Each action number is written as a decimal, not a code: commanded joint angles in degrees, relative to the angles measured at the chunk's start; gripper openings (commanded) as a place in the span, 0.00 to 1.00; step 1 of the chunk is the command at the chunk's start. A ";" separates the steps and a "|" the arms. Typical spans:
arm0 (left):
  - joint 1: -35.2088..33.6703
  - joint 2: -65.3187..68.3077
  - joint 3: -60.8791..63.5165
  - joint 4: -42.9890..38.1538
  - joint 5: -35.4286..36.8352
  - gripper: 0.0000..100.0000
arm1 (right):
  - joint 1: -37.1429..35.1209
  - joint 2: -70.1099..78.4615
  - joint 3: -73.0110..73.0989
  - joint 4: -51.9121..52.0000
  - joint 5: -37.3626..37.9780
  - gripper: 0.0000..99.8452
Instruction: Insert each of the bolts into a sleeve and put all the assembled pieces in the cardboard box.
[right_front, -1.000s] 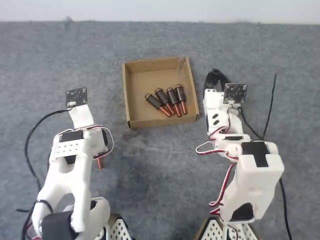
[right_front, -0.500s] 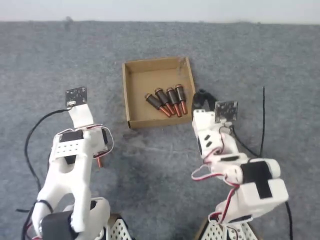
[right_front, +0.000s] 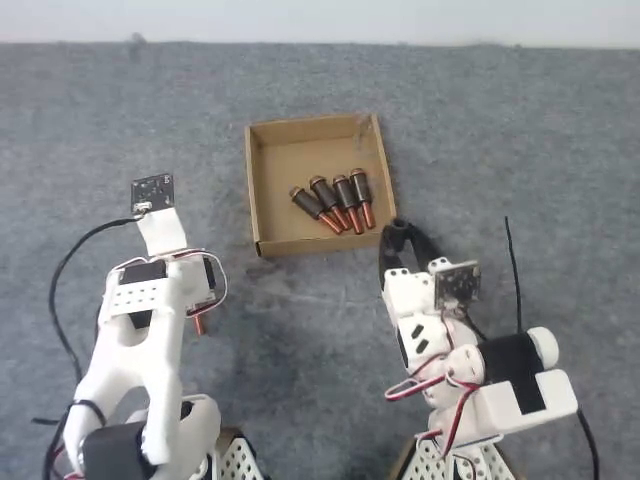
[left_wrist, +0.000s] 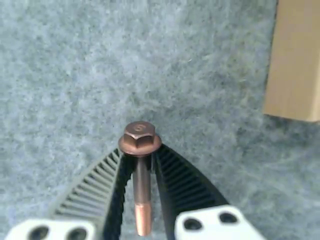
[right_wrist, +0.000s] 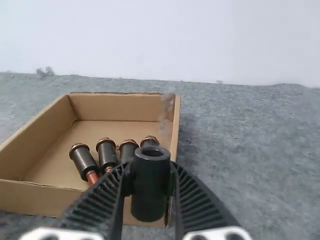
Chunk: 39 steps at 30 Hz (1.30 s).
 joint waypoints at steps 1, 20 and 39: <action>-0.09 -2.90 -0.22 -0.88 -0.44 0.01 | -0.92 -2.51 1.32 -3.74 -0.44 0.01; 0.00 -3.34 -0.40 -6.07 -0.09 0.01 | -10.86 11.65 -2.90 -16.48 7.21 0.01; 16.35 -3.43 -0.66 -45.19 -0.09 0.01 | -10.59 18.15 -5.10 -18.07 7.56 0.01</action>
